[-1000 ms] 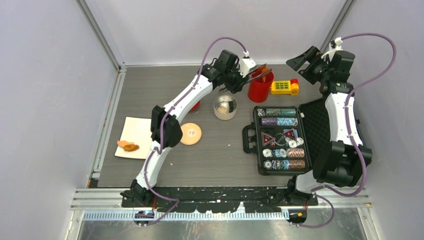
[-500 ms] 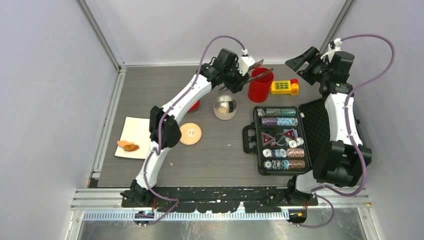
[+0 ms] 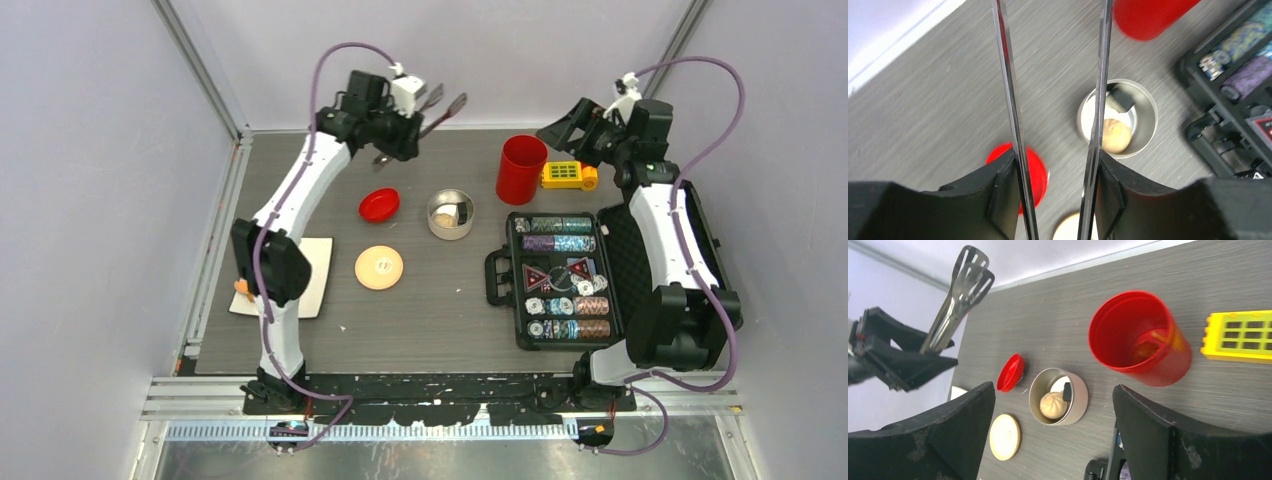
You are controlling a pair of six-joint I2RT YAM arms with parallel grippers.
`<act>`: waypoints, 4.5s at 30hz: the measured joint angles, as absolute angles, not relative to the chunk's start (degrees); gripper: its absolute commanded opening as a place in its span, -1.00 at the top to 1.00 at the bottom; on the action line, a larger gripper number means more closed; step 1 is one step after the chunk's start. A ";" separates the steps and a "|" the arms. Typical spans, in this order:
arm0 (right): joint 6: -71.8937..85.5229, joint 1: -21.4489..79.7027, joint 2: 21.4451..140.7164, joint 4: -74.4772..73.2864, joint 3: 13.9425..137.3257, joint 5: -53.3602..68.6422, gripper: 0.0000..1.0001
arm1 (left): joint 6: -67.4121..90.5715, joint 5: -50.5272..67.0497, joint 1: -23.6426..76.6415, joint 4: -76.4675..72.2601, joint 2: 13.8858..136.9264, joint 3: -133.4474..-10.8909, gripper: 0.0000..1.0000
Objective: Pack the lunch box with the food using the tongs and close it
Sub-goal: Place the fake food in the packing box, then adjust the fake food on the plate, then pick up the fake food from the plate.
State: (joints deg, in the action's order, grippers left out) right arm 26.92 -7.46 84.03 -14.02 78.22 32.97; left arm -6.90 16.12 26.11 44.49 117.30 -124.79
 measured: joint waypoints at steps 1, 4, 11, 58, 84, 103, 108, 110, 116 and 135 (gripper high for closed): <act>26.04 -6.37 84.03 -14.26 78.24 33.04 -0.83 | -6.46 16.10 24.75 44.62 115.59 -122.58 0.00; 23.73 -3.18 84.03 -15.40 78.43 33.19 -0.83 | -5.91 16.05 20.40 45.21 109.93 -114.96 0.00; 19.44 3.46 84.12 -17.21 79.57 33.67 -0.83 | -6.39 16.14 9.76 48.75 94.45 -96.55 -0.01; 12.16 16.78 90.26 -18.44 81.03 33.56 -0.83 | -74.39 -4.38 -34.13 86.15 74.70 -75.31 0.13; 11.05 16.01 88.38 -18.55 80.71 32.62 -0.83 | -81.47 -7.07 -34.65 76.55 75.40 -67.57 0.33; 11.05 15.90 88.53 -18.55 80.75 32.42 -0.83 | -68.79 -8.47 -22.55 78.70 75.26 -67.37 0.34; 11.05 15.90 88.53 -18.55 80.79 32.23 -0.83 | -60.23 -7.18 -20.38 80.62 80.77 -72.01 0.34; 11.05 15.90 88.53 -18.52 80.79 32.21 -0.84 | -56.95 -5.96 -19.64 81.23 83.85 -74.06 0.33; 10.98 15.90 88.53 -18.52 80.79 32.14 -0.84 | -49.71 -1.15 -19.33 81.62 87.70 -77.41 0.17; 10.57 15.59 88.53 -18.92 80.77 32.03 -0.83 | -57.28 2.79 -19.22 81.17 87.20 -77.76 -0.05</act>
